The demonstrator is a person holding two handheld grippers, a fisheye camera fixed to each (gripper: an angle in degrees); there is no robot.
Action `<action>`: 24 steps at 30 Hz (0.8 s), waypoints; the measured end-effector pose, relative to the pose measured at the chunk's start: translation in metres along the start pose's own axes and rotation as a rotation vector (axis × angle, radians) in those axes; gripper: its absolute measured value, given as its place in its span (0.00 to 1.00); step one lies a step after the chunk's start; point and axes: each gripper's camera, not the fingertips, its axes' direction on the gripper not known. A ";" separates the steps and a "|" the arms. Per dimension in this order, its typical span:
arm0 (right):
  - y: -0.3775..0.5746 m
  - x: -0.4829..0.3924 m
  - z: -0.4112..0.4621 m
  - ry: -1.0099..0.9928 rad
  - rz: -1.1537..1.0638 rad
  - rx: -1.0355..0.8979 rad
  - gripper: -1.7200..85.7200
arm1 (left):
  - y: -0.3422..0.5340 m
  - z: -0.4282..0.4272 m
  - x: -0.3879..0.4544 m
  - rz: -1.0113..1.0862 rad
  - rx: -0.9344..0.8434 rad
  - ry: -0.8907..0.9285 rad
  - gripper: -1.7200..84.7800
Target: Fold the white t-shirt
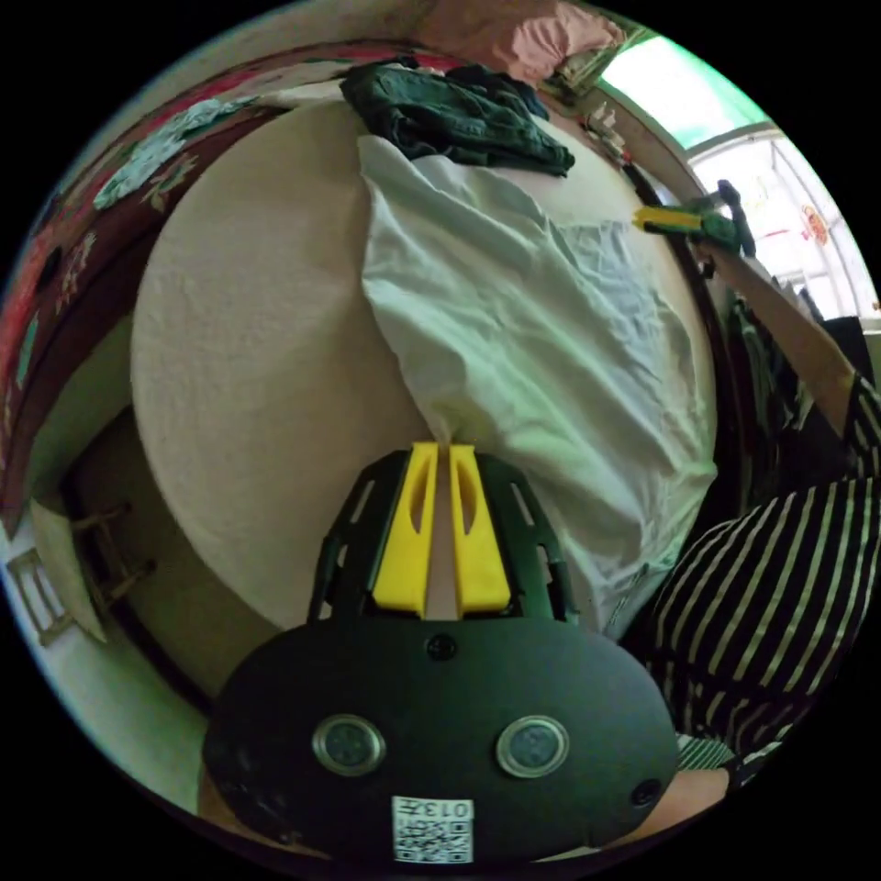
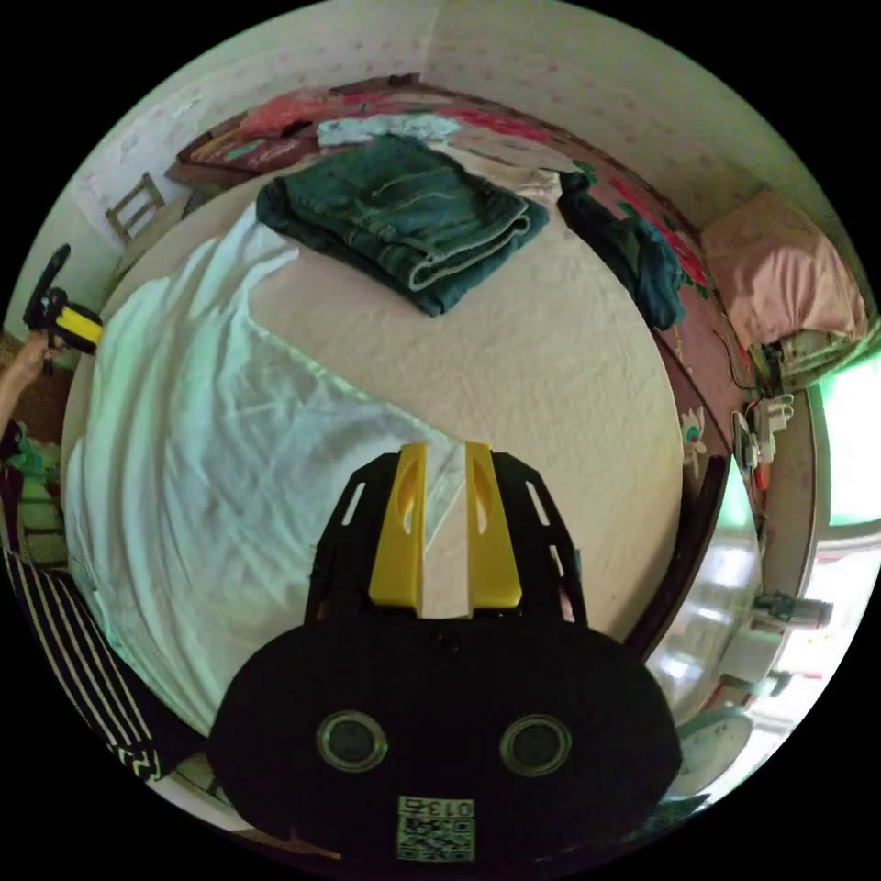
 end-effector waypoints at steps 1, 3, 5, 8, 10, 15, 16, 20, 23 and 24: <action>-0.007 -0.001 0.010 0.024 -0.041 -0.053 0.09 | 0.000 -0.005 0.002 0.025 -0.032 -0.077 0.04; -0.014 -0.001 0.023 0.055 -0.097 -0.114 0.09 | 0.004 -0.015 0.004 0.061 -0.066 -0.224 0.03; -0.018 0.002 0.030 0.073 -0.107 -0.112 0.08 | 0.013 -0.022 -0.001 0.073 -0.040 -0.225 0.03; -0.021 0.008 0.030 0.042 -0.085 -0.067 0.08 | 0.019 0.000 -0.010 0.032 -0.107 -0.107 0.03; -0.023 0.007 0.025 0.066 -0.095 -0.016 0.08 | 0.021 0.011 -0.005 0.055 -0.150 -0.155 0.03; -0.030 0.005 0.029 0.029 -0.106 -0.013 0.07 | 0.025 0.009 -0.011 -0.033 -0.078 -0.113 0.03; -0.031 0.001 0.036 0.019 -0.119 -0.052 0.06 | 0.024 0.007 -0.008 -0.024 -0.073 -0.120 0.03; -0.032 -0.003 0.034 0.053 -0.108 -0.059 0.04 | 0.021 0.000 0.011 0.043 -0.069 -0.208 0.03; -0.027 0.001 0.028 0.124 -0.042 -0.009 0.04 | 0.021 -0.004 0.023 0.069 0.016 -0.272 0.03; -0.024 0.001 0.030 0.149 -0.012 -0.013 0.05 | 0.019 -0.001 0.023 0.065 0.015 -0.277 0.03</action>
